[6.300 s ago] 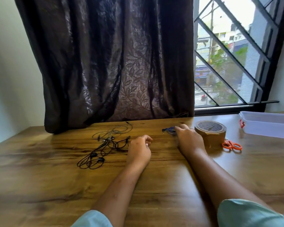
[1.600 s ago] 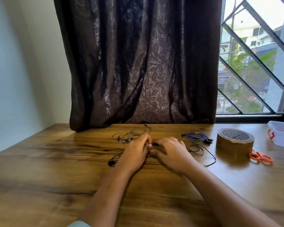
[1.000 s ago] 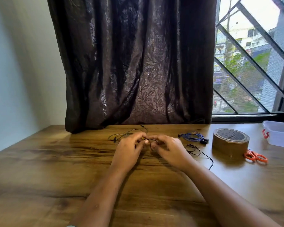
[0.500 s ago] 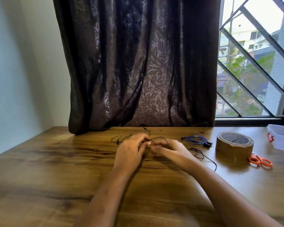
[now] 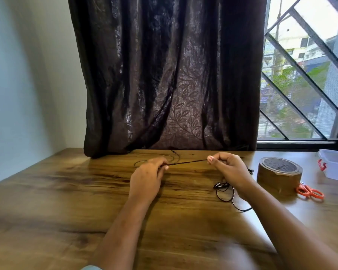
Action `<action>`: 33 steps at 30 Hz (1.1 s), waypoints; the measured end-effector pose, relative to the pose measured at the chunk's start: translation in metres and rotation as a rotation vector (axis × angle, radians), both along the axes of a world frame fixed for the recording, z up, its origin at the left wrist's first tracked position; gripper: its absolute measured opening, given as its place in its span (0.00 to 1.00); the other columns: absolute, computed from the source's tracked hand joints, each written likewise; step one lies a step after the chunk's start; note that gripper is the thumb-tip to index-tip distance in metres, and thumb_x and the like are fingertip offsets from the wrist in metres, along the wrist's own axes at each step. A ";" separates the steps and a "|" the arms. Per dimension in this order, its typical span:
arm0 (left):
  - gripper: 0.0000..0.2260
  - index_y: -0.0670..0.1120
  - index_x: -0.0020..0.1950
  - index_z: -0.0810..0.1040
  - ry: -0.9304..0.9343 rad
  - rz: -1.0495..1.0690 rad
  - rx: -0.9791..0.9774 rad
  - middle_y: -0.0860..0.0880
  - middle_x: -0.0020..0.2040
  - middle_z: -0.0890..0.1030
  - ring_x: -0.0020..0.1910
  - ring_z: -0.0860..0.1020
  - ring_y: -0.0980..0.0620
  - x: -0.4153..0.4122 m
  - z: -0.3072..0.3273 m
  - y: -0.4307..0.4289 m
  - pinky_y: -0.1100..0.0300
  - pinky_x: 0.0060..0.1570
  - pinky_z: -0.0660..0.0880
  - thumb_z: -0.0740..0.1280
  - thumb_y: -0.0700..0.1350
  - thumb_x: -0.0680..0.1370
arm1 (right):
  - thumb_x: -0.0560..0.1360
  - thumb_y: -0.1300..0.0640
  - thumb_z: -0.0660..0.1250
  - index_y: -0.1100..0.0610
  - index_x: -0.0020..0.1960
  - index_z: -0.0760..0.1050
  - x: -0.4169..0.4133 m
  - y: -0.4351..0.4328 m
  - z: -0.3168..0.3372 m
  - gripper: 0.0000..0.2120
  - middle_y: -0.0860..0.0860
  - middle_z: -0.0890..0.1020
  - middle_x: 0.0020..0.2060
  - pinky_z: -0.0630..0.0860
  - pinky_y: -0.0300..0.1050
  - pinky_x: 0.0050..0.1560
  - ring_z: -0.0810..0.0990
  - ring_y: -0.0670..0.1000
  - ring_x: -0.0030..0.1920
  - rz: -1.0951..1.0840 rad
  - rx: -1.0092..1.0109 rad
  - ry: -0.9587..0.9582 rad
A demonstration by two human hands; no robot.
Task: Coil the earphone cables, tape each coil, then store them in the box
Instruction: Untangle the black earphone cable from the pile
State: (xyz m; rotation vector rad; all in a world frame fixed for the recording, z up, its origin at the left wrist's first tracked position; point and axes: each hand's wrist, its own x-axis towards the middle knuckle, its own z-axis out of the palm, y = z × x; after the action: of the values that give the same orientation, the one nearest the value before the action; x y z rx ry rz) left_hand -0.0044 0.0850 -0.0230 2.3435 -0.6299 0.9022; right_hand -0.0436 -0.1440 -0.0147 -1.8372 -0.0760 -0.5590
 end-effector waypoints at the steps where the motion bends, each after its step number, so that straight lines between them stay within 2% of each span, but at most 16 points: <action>1: 0.07 0.52 0.54 0.80 -0.001 0.026 -0.011 0.55 0.52 0.81 0.47 0.79 0.57 0.001 0.000 0.001 0.66 0.43 0.72 0.64 0.46 0.79 | 0.75 0.52 0.68 0.55 0.39 0.80 0.001 -0.002 0.000 0.09 0.43 0.73 0.24 0.66 0.38 0.30 0.68 0.43 0.28 -0.047 0.004 -0.036; 4: 0.08 0.50 0.55 0.80 0.000 0.109 -0.063 0.53 0.52 0.82 0.46 0.80 0.54 0.003 0.002 0.007 0.64 0.41 0.72 0.63 0.46 0.79 | 0.75 0.51 0.69 0.52 0.39 0.81 0.003 -0.006 -0.002 0.08 0.47 0.80 0.31 0.74 0.48 0.37 0.74 0.46 0.35 -0.171 0.020 -0.086; 6: 0.09 0.49 0.56 0.80 0.032 0.137 -0.096 0.51 0.51 0.82 0.46 0.80 0.53 0.004 0.002 0.010 0.63 0.41 0.70 0.62 0.47 0.79 | 0.74 0.50 0.70 0.52 0.38 0.81 0.003 -0.005 -0.003 0.08 0.48 0.80 0.31 0.76 0.50 0.39 0.75 0.46 0.35 -0.225 -0.007 -0.091; 9: 0.09 0.48 0.55 0.79 0.108 0.164 -0.131 0.52 0.47 0.81 0.42 0.75 0.56 0.006 0.001 0.008 0.64 0.39 0.67 0.61 0.47 0.80 | 0.73 0.51 0.71 0.55 0.37 0.80 0.002 -0.002 -0.003 0.09 0.47 0.77 0.29 0.71 0.44 0.36 0.72 0.45 0.33 -0.229 -0.034 -0.100; 12: 0.08 0.47 0.52 0.79 0.189 0.095 -0.292 0.53 0.45 0.77 0.43 0.74 0.57 0.009 0.001 0.008 0.70 0.38 0.64 0.61 0.40 0.80 | 0.74 0.52 0.71 0.54 0.37 0.80 0.002 0.001 -0.005 0.09 0.44 0.77 0.29 0.67 0.37 0.36 0.72 0.44 0.33 -0.192 -0.069 -0.093; 14: 0.10 0.46 0.52 0.79 0.234 0.100 -0.357 0.51 0.49 0.78 0.46 0.74 0.57 0.010 0.001 0.010 0.70 0.43 0.67 0.61 0.35 0.79 | 0.74 0.52 0.71 0.53 0.37 0.81 0.002 0.001 -0.006 0.09 0.45 0.78 0.30 0.68 0.37 0.37 0.73 0.44 0.34 -0.175 -0.083 -0.083; 17: 0.10 0.44 0.53 0.80 0.222 0.224 -0.345 0.45 0.53 0.79 0.50 0.75 0.52 0.012 0.000 0.017 0.60 0.52 0.72 0.62 0.33 0.77 | 0.73 0.51 0.71 0.53 0.36 0.80 0.002 -0.002 -0.008 0.09 0.44 0.76 0.28 0.71 0.39 0.39 0.74 0.44 0.34 -0.159 -0.099 -0.071; 19: 0.13 0.43 0.54 0.80 0.203 0.289 -0.289 0.44 0.55 0.79 0.57 0.75 0.47 0.014 -0.002 0.023 0.54 0.59 0.71 0.64 0.31 0.74 | 0.73 0.51 0.71 0.54 0.36 0.80 0.002 -0.005 -0.008 0.09 0.44 0.76 0.27 0.73 0.40 0.41 0.75 0.44 0.34 -0.144 -0.076 -0.061; 22: 0.17 0.47 0.58 0.79 0.232 0.302 -0.109 0.47 0.60 0.78 0.62 0.71 0.47 0.016 -0.008 0.024 0.55 0.63 0.66 0.64 0.30 0.74 | 0.74 0.52 0.71 0.53 0.35 0.79 0.000 -0.002 -0.008 0.10 0.42 0.73 0.23 0.72 0.39 0.41 0.71 0.43 0.31 -0.119 -0.041 -0.044; 24: 0.19 0.51 0.60 0.77 0.233 0.214 0.000 0.51 0.63 0.76 0.66 0.69 0.50 0.012 -0.010 0.011 0.55 0.67 0.63 0.63 0.32 0.75 | 0.74 0.52 0.71 0.52 0.35 0.79 0.000 0.004 -0.008 0.09 0.41 0.72 0.22 0.70 0.37 0.38 0.70 0.41 0.29 -0.100 -0.062 -0.031; 26: 0.20 0.54 0.64 0.74 0.264 0.022 -0.023 0.55 0.64 0.73 0.65 0.69 0.56 0.001 -0.007 -0.011 0.60 0.67 0.64 0.61 0.35 0.77 | 0.73 0.53 0.72 0.53 0.37 0.81 -0.001 0.014 -0.007 0.07 0.41 0.73 0.22 0.69 0.34 0.34 0.69 0.40 0.28 -0.065 -0.103 -0.017; 28: 0.16 0.55 0.66 0.71 0.359 -0.218 -0.149 0.57 0.60 0.73 0.55 0.72 0.66 -0.018 -0.002 -0.035 0.72 0.56 0.70 0.59 0.41 0.80 | 0.73 0.55 0.72 0.52 0.37 0.81 -0.001 0.025 -0.006 0.06 0.40 0.75 0.22 0.67 0.30 0.30 0.70 0.39 0.27 -0.006 -0.151 -0.019; 29: 0.15 0.55 0.67 0.71 0.402 -0.315 -0.197 0.58 0.58 0.75 0.52 0.73 0.67 -0.027 -0.001 -0.045 0.73 0.51 0.71 0.59 0.46 0.81 | 0.73 0.58 0.72 0.51 0.36 0.80 -0.002 0.031 -0.006 0.07 0.40 0.76 0.23 0.67 0.29 0.30 0.72 0.38 0.26 0.026 -0.171 -0.028; 31: 0.12 0.55 0.64 0.73 0.472 -0.430 -0.285 0.57 0.53 0.79 0.49 0.77 0.63 -0.035 -0.004 -0.056 0.67 0.48 0.75 0.58 0.51 0.81 | 0.73 0.62 0.70 0.53 0.37 0.80 -0.001 0.037 -0.005 0.07 0.41 0.78 0.25 0.71 0.30 0.31 0.75 0.38 0.27 0.073 -0.176 -0.034; 33: 0.08 0.52 0.54 0.79 0.465 -0.420 -0.345 0.54 0.45 0.82 0.43 0.79 0.60 -0.033 -0.002 -0.054 0.66 0.42 0.75 0.60 0.49 0.80 | 0.73 0.60 0.70 0.52 0.37 0.80 -0.001 0.035 -0.005 0.07 0.39 0.78 0.25 0.70 0.30 0.32 0.74 0.37 0.27 0.057 -0.225 -0.040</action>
State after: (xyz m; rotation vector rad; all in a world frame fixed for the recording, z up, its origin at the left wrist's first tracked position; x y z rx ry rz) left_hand -0.0370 0.0309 -0.0254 1.9090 -0.6696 0.2378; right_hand -0.0443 -0.1087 -0.0195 -2.0354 -0.2257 -0.5658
